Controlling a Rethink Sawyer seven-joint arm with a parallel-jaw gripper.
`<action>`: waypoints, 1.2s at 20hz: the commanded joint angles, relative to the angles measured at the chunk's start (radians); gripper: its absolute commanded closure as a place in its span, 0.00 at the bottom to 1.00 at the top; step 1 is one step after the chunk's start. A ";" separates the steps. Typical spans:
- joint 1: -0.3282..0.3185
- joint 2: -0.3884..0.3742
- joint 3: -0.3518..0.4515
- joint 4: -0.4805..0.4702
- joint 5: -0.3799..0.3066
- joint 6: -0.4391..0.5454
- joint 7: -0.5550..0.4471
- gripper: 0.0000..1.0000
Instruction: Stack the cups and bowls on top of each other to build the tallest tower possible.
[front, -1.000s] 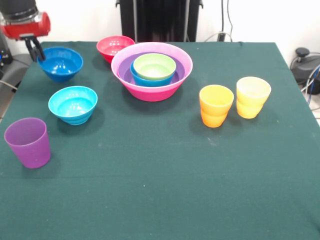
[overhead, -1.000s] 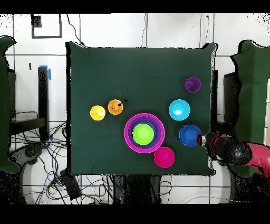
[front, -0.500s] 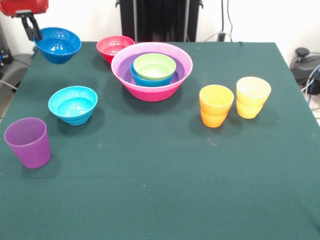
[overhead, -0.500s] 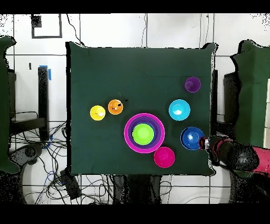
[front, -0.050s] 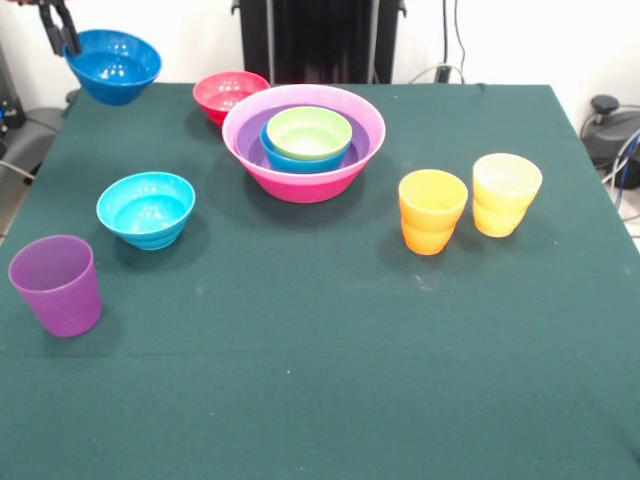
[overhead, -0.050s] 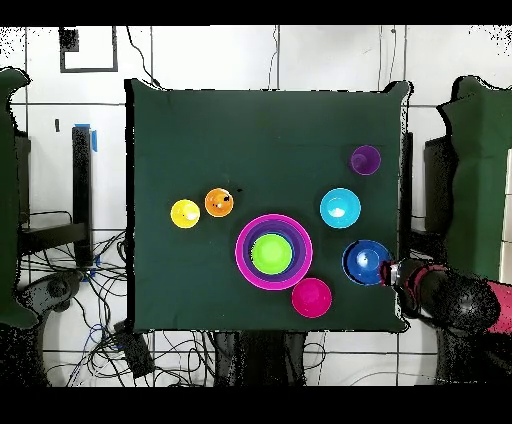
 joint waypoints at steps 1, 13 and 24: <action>0.074 -0.097 0.055 0.069 0.067 0.082 -0.105 1.00; 0.143 -0.107 0.028 0.037 0.114 0.099 -0.090 1.00; 0.190 -0.147 0.016 0.037 0.157 0.107 -0.074 1.00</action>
